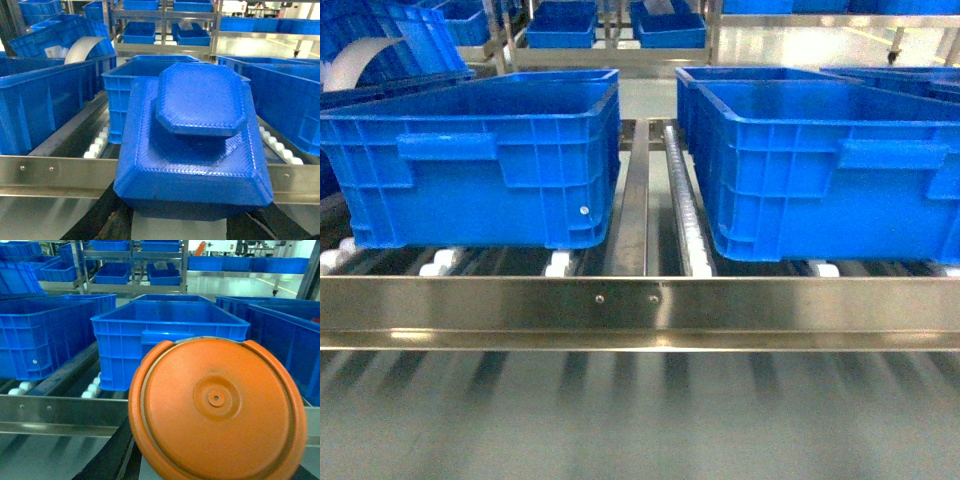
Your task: Sort blue parts and orange caps into right shelf containers
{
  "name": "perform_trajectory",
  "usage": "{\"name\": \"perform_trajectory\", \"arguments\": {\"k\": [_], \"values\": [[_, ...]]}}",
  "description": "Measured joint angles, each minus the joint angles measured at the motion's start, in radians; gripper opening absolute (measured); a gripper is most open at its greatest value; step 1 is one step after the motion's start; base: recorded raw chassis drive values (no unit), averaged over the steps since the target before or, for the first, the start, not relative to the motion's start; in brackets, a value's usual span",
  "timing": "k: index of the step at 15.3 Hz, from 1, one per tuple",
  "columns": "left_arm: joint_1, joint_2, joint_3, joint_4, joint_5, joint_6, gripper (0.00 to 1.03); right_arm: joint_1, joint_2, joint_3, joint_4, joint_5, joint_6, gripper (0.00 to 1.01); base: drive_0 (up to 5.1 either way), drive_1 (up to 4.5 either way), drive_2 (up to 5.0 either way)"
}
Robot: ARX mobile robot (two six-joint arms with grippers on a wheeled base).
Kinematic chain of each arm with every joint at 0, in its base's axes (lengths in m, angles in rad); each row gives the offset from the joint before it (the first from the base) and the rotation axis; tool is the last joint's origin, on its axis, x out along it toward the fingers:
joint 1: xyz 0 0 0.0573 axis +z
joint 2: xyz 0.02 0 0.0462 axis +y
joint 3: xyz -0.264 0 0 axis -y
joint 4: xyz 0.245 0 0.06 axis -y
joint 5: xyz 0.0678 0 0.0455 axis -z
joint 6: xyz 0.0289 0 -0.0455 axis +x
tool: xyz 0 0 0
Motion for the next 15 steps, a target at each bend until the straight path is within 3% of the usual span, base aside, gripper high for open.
{"name": "perform_trajectory", "arguments": {"k": [10,15], "values": [[0.001,0.000,0.000,-0.006,-0.002,0.000,0.42,0.000,0.000,0.000,-0.003,0.000,0.000,0.43,1.6,5.76,-2.6],[0.001,0.000,0.000,0.000,-0.002,0.000,0.42,0.000,0.000,0.000,0.001,0.000,0.000,0.43,0.0,0.00,0.0]]}}
